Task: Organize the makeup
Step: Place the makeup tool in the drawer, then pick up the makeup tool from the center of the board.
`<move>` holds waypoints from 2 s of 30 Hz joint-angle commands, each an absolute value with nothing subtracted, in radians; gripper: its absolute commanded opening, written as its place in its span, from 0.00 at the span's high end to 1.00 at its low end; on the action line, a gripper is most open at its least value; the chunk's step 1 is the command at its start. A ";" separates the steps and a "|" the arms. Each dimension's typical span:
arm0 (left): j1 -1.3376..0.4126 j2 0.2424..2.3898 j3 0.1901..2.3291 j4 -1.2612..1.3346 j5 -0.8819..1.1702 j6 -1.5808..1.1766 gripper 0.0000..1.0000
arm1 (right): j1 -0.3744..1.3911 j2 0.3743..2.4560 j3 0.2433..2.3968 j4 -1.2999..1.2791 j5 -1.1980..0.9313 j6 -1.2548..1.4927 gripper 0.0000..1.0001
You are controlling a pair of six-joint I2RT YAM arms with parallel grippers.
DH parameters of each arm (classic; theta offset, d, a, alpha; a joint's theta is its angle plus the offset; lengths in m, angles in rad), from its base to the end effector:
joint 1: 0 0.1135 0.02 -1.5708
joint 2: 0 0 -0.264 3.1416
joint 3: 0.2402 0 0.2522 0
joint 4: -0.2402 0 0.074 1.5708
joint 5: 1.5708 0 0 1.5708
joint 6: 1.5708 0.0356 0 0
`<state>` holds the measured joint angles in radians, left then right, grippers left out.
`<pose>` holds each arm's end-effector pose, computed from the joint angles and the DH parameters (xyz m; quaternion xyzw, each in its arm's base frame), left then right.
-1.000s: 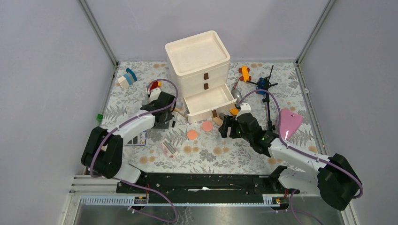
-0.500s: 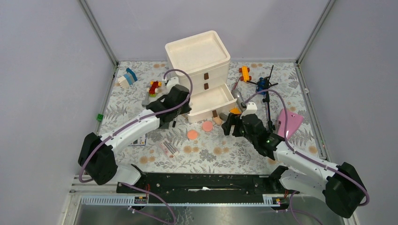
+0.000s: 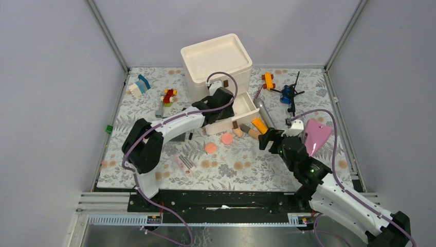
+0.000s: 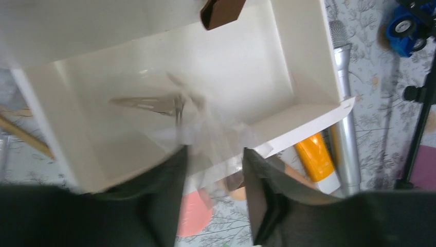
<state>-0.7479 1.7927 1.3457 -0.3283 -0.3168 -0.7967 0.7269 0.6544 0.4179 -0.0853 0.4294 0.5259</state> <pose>0.3022 -0.2652 0.2438 -0.0833 0.9086 -0.1627 0.3755 0.1321 0.0977 0.2415 0.0444 0.8011 0.1949 0.5641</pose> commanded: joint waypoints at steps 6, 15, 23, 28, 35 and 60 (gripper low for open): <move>-0.746 1.795 1.443 -0.258 -0.327 -0.792 0.17 | 0.732 0.564 0.391 -0.143 0.520 0.527 0.09; -0.735 1.545 1.220 -0.283 -0.398 -0.729 0.08 | 0.733 0.632 0.409 -0.143 0.531 0.527 0.08; -0.654 1.285 0.948 -0.382 -0.414 -0.786 0.01 | 0.733 0.696 0.433 -0.116 0.503 0.508 0.06; -0.646 1.187 0.851 -0.460 -0.433 -0.810 0.02 | 0.732 0.783 0.457 -0.071 0.435 0.509 0.07; -0.649 1.140 0.710 -0.538 -0.396 -0.879 0.02 | 0.732 0.851 0.459 -0.012 0.387 0.520 0.07; -0.761 1.281 0.645 -0.748 -0.416 -1.308 0.01 | 0.732 0.847 0.433 -0.009 0.372 0.526 0.07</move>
<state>-0.7593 1.2839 0.6647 -0.7887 -0.4145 -1.2709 0.7269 0.8574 0.4198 -0.0391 0.3737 0.5205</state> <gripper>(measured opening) 0.986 0.931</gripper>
